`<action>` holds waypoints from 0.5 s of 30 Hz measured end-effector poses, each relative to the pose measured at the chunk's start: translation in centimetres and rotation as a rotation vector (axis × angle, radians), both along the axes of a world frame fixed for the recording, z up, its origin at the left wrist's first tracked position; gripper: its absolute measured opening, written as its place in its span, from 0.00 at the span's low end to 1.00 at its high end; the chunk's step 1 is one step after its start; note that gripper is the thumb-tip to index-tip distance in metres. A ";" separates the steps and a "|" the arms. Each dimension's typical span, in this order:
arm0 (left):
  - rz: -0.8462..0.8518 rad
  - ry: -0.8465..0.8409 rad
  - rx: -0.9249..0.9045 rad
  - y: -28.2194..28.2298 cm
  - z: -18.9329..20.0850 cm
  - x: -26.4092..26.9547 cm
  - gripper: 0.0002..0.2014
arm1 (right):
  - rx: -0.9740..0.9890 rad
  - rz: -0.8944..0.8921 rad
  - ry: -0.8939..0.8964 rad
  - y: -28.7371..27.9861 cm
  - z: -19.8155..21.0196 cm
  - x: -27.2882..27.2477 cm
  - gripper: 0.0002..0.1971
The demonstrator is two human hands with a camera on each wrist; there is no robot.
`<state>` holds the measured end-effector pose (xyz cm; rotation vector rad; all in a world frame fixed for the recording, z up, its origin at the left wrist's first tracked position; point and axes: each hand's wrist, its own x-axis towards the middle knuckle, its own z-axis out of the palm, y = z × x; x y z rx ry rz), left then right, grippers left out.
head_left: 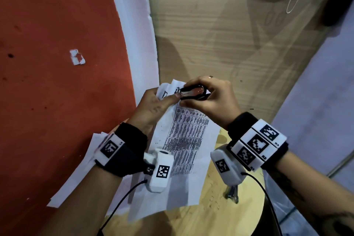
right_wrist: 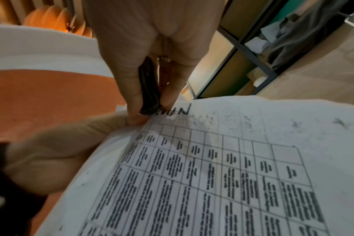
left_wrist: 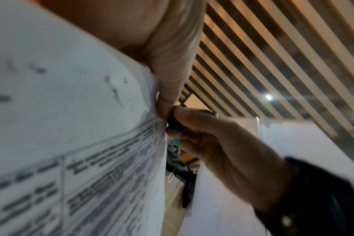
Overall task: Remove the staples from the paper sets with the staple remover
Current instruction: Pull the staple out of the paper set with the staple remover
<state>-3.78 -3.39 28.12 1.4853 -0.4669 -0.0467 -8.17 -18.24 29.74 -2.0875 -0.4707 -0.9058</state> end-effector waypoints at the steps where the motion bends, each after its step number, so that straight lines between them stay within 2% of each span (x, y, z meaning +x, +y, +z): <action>1: 0.031 -0.045 0.016 -0.4 -0.2 -0.1 0.12 | -0.026 -0.026 -0.022 0.0 -0.2 0.1 0.13; 4: 0.160 -0.224 0.156 -0.9 -1.0 0.1 0.09 | -0.100 -0.118 -0.079 0.1 -1.3 0.3 0.11; 7: 0.286 -0.343 0.279 -0.5 -2.3 1.3 0.18 | -0.167 -0.248 -0.101 -0.5 -2.9 0.1 0.11; 9: 0.264 -0.298 0.333 0.4 -2.3 1.8 0.15 | -0.166 -0.295 -0.039 -1.6 -4.3 -0.1 0.12; 12: 0.133 -0.092 0.226 2.7 -1.9 2.5 0.15 | -0.175 -0.350 0.130 -3.5 -7.1 -0.5 0.10; 13: 0.092 -0.027 0.194 3.6 -1.6 3.0 0.13 | -0.176 -0.371 0.187 -4.2 -8.1 -0.6 0.10; 15: 0.067 0.055 0.220 5.5 -1.2 4.3 0.02 | -0.166 -0.400 0.297 -5.4 -10.2 -0.8 0.11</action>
